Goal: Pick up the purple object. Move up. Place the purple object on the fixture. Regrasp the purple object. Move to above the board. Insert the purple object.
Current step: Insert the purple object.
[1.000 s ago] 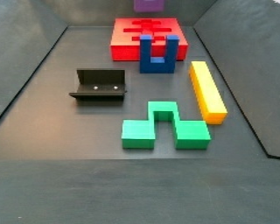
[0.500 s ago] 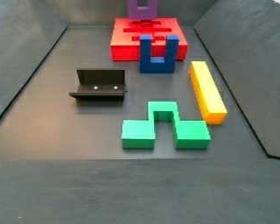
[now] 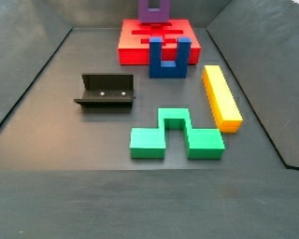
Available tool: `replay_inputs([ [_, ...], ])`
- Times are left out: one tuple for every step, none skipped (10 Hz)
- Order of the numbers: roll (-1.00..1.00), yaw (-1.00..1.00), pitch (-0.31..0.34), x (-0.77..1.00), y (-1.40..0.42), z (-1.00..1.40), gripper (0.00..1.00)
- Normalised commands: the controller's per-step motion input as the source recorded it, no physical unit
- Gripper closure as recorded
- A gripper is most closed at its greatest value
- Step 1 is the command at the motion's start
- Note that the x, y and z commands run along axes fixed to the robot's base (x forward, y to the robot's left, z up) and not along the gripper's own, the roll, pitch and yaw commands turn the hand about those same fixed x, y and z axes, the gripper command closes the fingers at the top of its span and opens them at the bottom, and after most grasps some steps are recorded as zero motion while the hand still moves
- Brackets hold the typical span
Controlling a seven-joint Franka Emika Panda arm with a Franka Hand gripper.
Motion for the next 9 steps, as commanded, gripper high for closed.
replay_inputs([
  [0.0,-0.11,0.021,0.0,0.0,-0.08,1.0],
  [0.0,-0.06,0.021,0.0,0.0,-0.1,1.0],
  [-0.04,0.0,0.01,0.0,0.0,-0.13,1.0],
  [-0.05,0.0,0.004,0.04,0.0,-0.13,1.0],
  [-0.05,0.0,0.004,0.08,0.0,-0.14,1.0],
  [-0.04,0.0,0.007,0.11,-0.02,-0.16,1.0],
  [-0.03,0.0,0.009,0.1,-0.02,-0.16,1.0],
  [-0.02,0.0,0.01,0.11,-0.02,-0.17,1.0],
  [0.0,0.0,0.0,0.0,0.0,-0.19,1.0],
])
